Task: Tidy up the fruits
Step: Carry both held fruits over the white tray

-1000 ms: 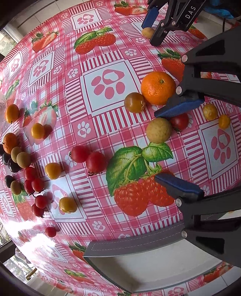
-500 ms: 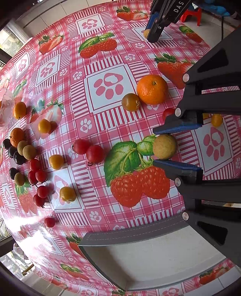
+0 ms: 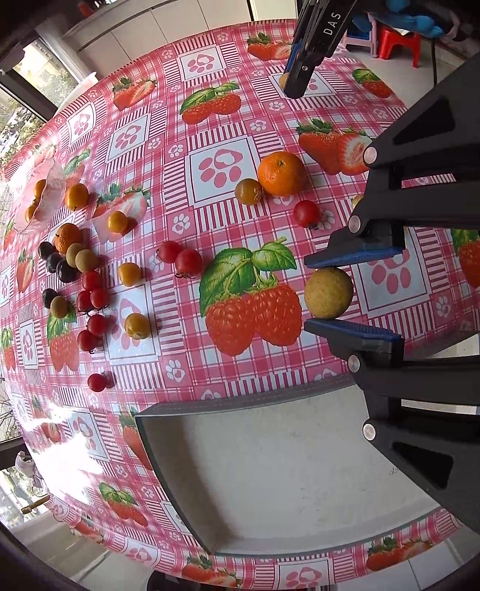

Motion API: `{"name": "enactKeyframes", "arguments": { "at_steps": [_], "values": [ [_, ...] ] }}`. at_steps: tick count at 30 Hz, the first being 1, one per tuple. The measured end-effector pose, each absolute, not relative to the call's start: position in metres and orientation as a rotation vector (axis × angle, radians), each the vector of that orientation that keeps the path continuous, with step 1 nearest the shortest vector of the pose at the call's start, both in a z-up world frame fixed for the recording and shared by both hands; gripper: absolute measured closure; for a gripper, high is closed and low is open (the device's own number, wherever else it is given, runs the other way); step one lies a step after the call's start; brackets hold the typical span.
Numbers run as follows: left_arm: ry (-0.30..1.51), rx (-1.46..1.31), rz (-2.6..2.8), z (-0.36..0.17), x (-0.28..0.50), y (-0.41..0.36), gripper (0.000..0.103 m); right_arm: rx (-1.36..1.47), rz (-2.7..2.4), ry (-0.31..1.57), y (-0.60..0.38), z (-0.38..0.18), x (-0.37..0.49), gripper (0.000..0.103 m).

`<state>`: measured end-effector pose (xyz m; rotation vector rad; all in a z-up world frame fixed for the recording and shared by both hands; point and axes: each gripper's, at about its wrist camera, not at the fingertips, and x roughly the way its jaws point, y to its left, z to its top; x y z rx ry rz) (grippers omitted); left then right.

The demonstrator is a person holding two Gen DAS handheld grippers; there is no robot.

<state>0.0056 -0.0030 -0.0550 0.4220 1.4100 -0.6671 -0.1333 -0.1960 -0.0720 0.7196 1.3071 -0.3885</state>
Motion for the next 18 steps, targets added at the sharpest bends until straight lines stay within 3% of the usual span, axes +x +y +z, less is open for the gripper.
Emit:
{"name": "enactKeyframes", "arguments": {
  "at_steps": [18],
  "values": [
    [1.367, 0.266, -0.53, -0.033, 0.041, 0.087, 0.074, 0.554, -0.192, 1.284, -0.127, -0.042, -0.054, 0.075]
  ]
}}
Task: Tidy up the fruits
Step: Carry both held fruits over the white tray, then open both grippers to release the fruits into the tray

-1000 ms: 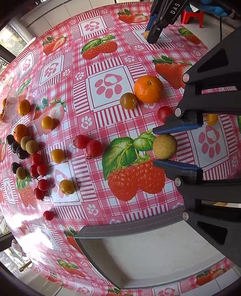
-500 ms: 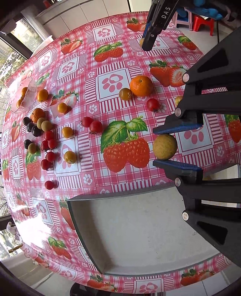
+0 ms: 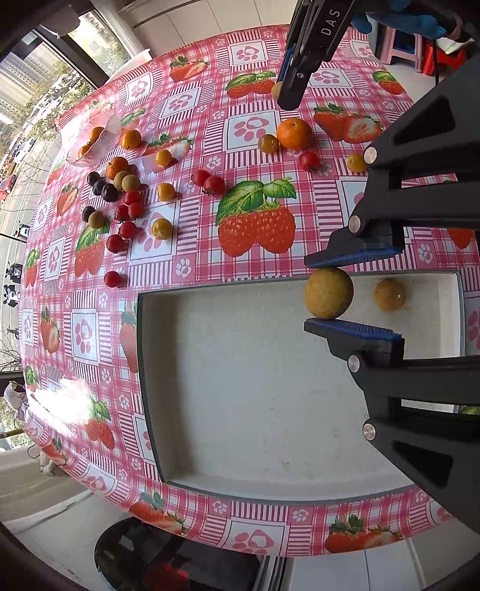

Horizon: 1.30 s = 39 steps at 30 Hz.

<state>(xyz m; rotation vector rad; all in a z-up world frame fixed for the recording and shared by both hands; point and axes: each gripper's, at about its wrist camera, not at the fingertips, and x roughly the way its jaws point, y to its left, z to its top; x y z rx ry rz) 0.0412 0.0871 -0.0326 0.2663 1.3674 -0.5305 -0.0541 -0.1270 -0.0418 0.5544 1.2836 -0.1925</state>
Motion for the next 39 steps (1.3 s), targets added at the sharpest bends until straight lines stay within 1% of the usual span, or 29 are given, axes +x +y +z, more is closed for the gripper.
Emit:
{"name": "enactKeyframes", "arguments": {
  "at_steps": [8, 16, 21, 25, 29, 34, 35, 36, 37, 38, 39],
  "values": [
    [1.37, 0.224, -0.432, -0.039, 0.055, 0.136, 0.074, 0.462, -0.065, 1.293, -0.069, -0.032, -0.011, 0.075],
    [1.401, 0.206, -0.34, -0.059, 0.068, 0.176, 0.074, 0.388, 0.065, 1.317, -0.004, -0.034, 0.026, 0.076],
    [1.416, 0.231, -0.302, -0.076, 0.076, 0.19, 0.074, 0.34, 0.131, 1.354, 0.034, -0.046, 0.046, 0.076],
    [1.434, 0.251, -0.283, -0.091, 0.08, 0.193, 0.074, 0.266, 0.155, 1.403, 0.058, -0.067, 0.061, 0.076],
    [1.444, 0.269, -0.279, -0.102, 0.08, 0.192, 0.074, 0.21, 0.139, 1.446, 0.068, -0.087, 0.068, 0.076],
    [1.434, 0.28, -0.278, -0.106, 0.079, 0.19, 0.073, 0.122, 0.127, 1.457, 0.078, -0.096, 0.068, 0.075],
    [1.433, 0.287, -0.274, -0.107, 0.079, 0.191, 0.07, 0.103, 0.128, 1.458, 0.08, -0.096, 0.068, 0.075],
    [1.427, 0.305, -0.258, -0.106, 0.079, 0.188, 0.052, 0.085, 0.13, 1.458, 0.083, -0.097, 0.067, 0.075],
    [1.426, 0.316, -0.247, -0.106, 0.079, 0.188, 0.042, 0.077, 0.137, 1.459, 0.085, -0.097, 0.067, 0.071],
    [1.419, 0.329, -0.222, -0.107, 0.08, 0.191, 0.035, 0.075, 0.139, 1.459, 0.086, -0.097, 0.066, 0.069],
    [1.423, 0.315, -0.22, -0.107, 0.083, 0.193, 0.035, 0.08, 0.144, 1.461, 0.088, -0.096, 0.065, 0.068]
  ]
}}
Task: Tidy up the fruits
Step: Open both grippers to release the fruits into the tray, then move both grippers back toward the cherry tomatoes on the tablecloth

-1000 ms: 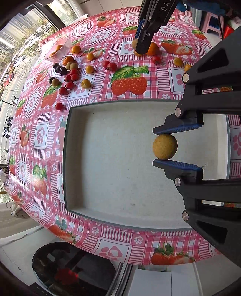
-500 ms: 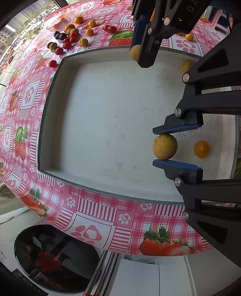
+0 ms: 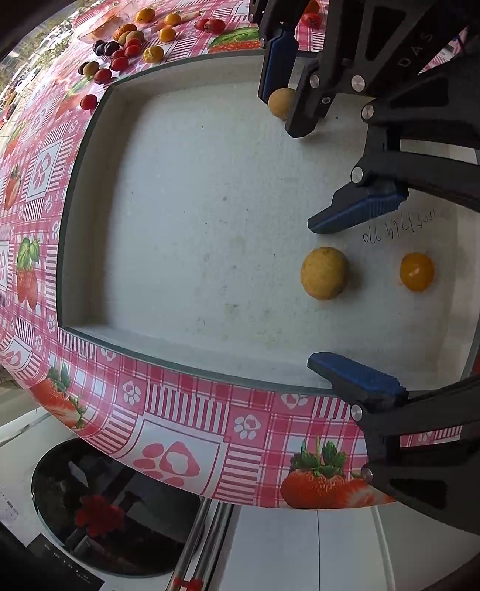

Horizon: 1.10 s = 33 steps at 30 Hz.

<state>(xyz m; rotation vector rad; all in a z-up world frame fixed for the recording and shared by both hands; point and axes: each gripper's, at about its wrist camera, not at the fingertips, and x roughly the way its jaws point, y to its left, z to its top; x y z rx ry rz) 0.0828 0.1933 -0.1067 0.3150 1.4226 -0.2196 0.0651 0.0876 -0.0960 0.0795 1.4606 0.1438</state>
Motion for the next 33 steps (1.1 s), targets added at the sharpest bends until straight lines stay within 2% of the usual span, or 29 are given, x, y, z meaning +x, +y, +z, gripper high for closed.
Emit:
{"name": "enactKeyframes", "arguments": {
  "at_steps": [2, 7, 9, 10, 11, 19, 33],
  "values": [
    [1.441, 0.292, -0.217, -0.108, 0.084, 0.198, 0.035, 0.095, 0.143, 1.471, 0.087, -0.097, 0.065, 0.054],
    [1.443, 0.321, -0.216, -0.107, 0.082, 0.199, 0.035, 0.166, 0.165, 1.469, 0.079, -0.096, 0.073, 0.045],
    [1.454, 0.307, -0.218, -0.106, 0.081, 0.199, 0.035, 0.198, 0.181, 1.453, 0.076, -0.09, 0.073, 0.033],
    [1.455, 0.304, -0.219, -0.104, 0.081, 0.199, 0.035, 0.216, 0.192, 1.443, 0.075, -0.086, 0.073, 0.02],
    [1.452, 0.306, -0.221, -0.101, 0.081, 0.2, 0.035, 0.219, 0.192, 1.431, 0.074, -0.081, 0.072, 0.018],
    [1.439, 0.343, -0.262, -0.085, 0.072, 0.183, 0.035, 0.259, 0.139, 1.381, 0.034, -0.058, 0.053, 0.018],
    [1.397, 0.435, -0.434, -0.058, 0.041, 0.097, 0.035, 0.421, -0.148, 1.432, -0.08, -0.086, -0.028, 0.017]
  ]
}}
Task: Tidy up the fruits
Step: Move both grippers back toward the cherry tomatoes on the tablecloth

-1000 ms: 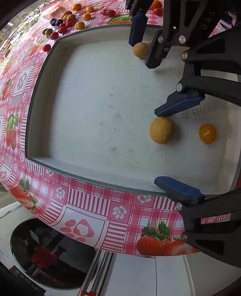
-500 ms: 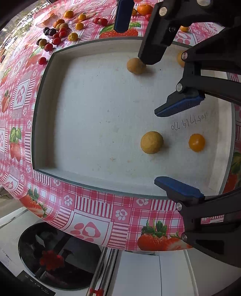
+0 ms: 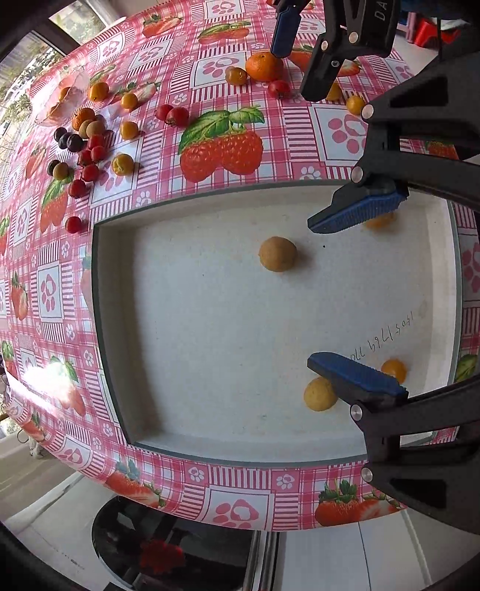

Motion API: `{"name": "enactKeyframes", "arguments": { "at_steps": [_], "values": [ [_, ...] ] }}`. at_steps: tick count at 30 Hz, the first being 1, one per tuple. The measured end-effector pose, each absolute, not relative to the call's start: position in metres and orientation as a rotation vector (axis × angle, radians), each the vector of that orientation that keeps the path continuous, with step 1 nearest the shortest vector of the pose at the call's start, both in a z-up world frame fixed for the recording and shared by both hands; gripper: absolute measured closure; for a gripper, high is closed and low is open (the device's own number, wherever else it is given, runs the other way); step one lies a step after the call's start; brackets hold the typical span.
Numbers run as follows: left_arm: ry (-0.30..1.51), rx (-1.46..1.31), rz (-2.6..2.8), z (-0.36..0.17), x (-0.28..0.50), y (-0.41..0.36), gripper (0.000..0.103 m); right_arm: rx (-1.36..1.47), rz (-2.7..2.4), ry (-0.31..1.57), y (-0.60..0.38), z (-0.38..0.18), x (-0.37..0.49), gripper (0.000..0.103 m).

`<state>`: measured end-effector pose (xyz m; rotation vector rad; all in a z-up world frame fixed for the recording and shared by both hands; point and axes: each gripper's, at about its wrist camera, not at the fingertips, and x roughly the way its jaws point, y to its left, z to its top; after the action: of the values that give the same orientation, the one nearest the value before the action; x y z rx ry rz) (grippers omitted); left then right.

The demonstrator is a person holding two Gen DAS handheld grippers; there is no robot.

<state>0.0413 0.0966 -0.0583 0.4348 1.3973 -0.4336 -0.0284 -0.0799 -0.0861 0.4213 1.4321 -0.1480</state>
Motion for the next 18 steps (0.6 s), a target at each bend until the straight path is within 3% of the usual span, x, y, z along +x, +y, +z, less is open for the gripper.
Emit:
{"name": "enactKeyframes", "arguments": {
  "at_steps": [7, 18],
  "values": [
    [1.352, 0.463, -0.53, -0.041, 0.045, 0.034, 0.035, 0.512, -0.26, 1.415, -0.123, -0.087, -0.056, 0.017],
    [1.365, 0.474, -0.584, -0.055, 0.053, -0.024, 0.035, 0.538, -0.329, 1.352, -0.187, -0.072, -0.038, 0.018]
  ]
}}
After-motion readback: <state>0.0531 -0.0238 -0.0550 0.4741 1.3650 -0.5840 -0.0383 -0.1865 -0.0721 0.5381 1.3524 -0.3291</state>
